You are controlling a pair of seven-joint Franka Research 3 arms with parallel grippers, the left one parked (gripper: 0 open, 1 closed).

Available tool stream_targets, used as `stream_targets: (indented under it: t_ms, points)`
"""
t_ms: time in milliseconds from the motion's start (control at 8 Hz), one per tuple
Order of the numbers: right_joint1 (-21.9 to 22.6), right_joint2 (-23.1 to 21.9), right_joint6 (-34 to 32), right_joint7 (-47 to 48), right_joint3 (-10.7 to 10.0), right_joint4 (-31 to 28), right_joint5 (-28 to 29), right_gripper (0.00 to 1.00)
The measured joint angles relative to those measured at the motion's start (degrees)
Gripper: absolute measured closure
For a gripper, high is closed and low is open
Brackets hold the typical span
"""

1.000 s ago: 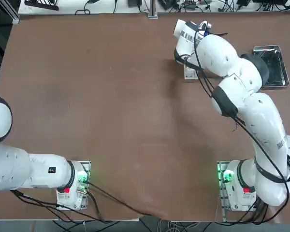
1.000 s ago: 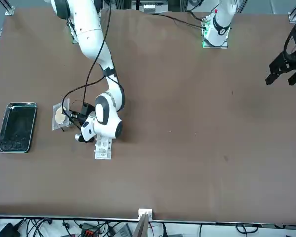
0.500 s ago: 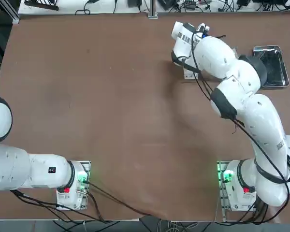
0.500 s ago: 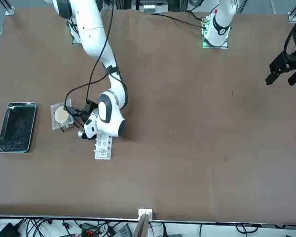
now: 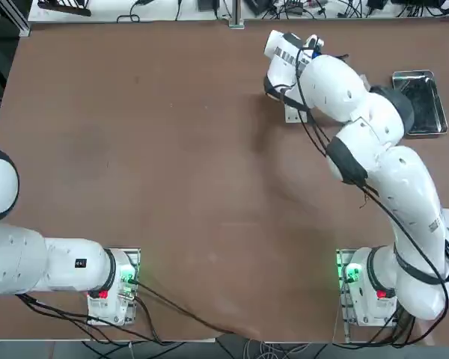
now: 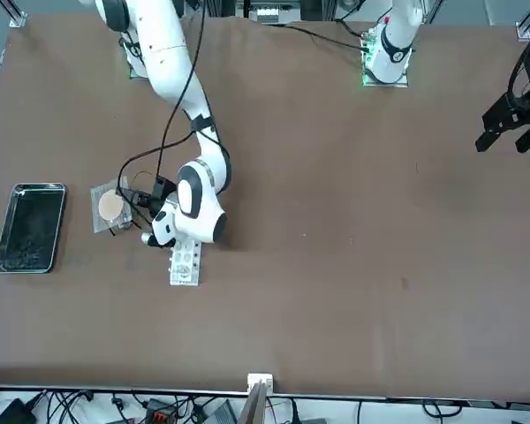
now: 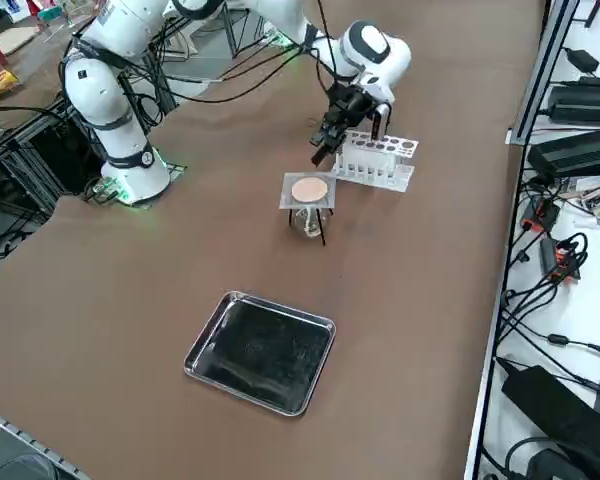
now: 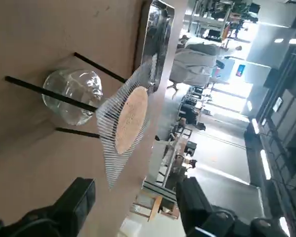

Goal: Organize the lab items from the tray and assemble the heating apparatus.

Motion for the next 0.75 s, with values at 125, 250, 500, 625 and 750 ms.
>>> stream_targets:
  t_ms: [125,250,500,625,750]
  points:
    - [0.0,-1.6,-0.1,0.0,-1.5,1.0,2.0,0.0]
    - [-0.1,-3.8,-0.1,0.0,-3.5,2.3,4.5,0.0]
    - [-0.4,-7.6,-0.2,-0.1,-9.2,5.9,11.1,0.0]
    - [-0.4,-8.9,-0.2,-0.2,-12.8,7.6,14.9,0.0]
    - [-0.6,-10.3,-0.1,-0.8,-16.1,8.7,18.1,0.0]
